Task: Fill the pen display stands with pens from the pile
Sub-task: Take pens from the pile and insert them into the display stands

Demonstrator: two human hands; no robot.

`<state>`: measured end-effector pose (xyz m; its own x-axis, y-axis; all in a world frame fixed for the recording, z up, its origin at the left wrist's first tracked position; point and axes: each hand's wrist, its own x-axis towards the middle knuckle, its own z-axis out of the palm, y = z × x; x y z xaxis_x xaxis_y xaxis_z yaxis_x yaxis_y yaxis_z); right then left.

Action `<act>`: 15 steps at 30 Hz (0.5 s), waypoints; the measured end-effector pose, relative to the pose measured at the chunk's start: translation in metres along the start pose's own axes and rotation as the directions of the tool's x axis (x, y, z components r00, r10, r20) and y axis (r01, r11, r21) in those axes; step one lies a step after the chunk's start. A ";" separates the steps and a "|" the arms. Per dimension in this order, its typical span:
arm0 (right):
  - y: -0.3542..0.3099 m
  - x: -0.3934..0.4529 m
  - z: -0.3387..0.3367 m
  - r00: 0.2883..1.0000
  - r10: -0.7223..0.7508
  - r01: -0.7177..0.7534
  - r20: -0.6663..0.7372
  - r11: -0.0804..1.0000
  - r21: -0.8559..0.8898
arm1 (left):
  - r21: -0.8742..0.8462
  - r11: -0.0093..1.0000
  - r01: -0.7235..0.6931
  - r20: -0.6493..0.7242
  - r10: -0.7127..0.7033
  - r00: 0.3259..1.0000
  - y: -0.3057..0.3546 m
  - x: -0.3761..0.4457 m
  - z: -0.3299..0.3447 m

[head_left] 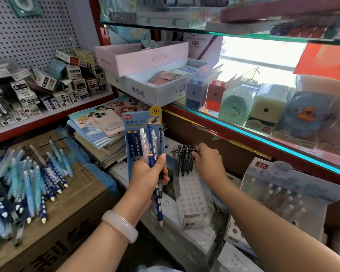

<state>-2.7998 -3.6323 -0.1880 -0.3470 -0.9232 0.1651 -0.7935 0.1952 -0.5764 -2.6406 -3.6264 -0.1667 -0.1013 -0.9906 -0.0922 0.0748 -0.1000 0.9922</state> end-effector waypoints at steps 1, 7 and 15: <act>0.000 -0.002 0.003 1.000 0.006 -0.006 0.008 1.000 0.006 | 0.003 1.000 0.001 -0.002 -0.001 1.000 0.000 0.000 0.000; 0.004 0.000 0.007 0.999 0.043 -0.045 0.028 0.997 0.064 | 0.008 1.000 0.024 0.008 -0.024 1.000 0.000 -0.002 0.000; 0.002 -0.003 -0.007 0.992 0.112 -0.117 0.050 0.986 0.118 | 0.030 0.999 0.024 0.050 -0.026 0.998 0.002 -0.012 -0.002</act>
<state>-2.8037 -3.6264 -0.1840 -0.4077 -0.9112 0.0592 -0.6831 0.2614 -0.6819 -2.6374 -3.6148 -0.1636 -0.1522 -0.9818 -0.1133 0.0420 -0.1210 0.9918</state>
